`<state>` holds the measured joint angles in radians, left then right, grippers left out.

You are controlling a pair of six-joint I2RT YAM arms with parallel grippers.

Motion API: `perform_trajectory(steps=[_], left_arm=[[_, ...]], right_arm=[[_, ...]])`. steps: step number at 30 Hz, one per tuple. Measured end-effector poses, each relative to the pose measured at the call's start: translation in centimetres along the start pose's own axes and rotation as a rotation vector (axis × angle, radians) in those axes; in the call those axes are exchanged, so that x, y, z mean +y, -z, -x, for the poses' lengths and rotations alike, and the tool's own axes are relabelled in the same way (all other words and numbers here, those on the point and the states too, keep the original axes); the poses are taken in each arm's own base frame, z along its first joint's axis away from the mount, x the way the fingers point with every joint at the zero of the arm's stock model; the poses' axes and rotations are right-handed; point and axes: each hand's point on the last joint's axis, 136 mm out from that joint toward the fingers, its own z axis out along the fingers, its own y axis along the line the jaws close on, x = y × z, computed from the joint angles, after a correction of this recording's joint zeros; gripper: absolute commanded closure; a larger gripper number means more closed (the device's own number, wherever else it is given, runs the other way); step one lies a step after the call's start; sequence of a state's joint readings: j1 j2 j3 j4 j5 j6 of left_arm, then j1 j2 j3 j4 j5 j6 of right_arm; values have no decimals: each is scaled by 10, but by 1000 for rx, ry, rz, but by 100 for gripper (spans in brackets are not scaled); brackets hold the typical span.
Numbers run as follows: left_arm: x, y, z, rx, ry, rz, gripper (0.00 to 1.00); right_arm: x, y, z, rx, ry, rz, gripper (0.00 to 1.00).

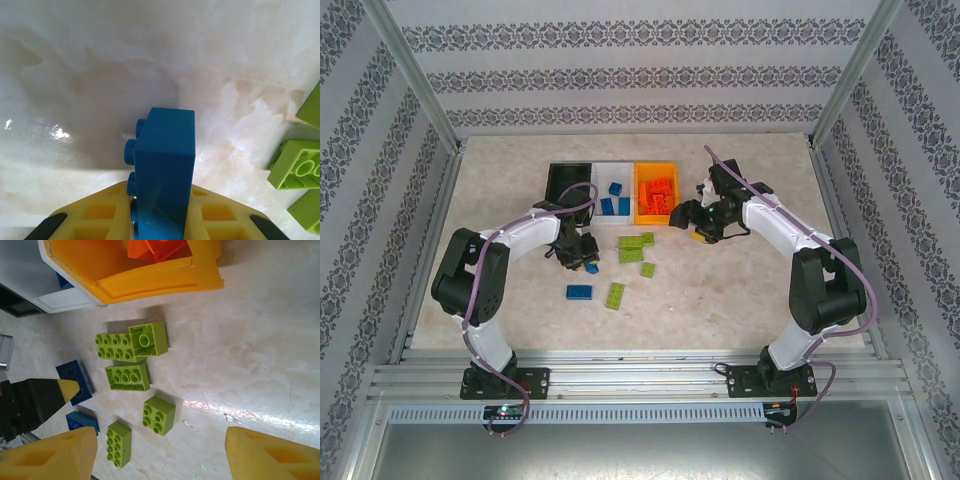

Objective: Sort the legos into containers by color

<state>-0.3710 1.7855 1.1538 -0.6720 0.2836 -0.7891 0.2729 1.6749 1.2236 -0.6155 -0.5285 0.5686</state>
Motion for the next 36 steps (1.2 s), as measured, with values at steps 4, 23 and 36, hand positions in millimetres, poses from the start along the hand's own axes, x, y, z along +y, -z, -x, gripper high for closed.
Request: perform_trajectory(steps=[4, 23, 36], left_arm=[[-10, 11, 6, -13, -11, -13, 82], [-133, 86, 146, -288, -204, -184, 81], [-132, 40, 175, -219, -256, -84, 63]], right_arm=[[-1, -1, 0, 3, -1, -2, 31], [-35, -9, -61, 62, -51, -48, 30], [-43, 17, -84, 0, -27, -94, 29]])
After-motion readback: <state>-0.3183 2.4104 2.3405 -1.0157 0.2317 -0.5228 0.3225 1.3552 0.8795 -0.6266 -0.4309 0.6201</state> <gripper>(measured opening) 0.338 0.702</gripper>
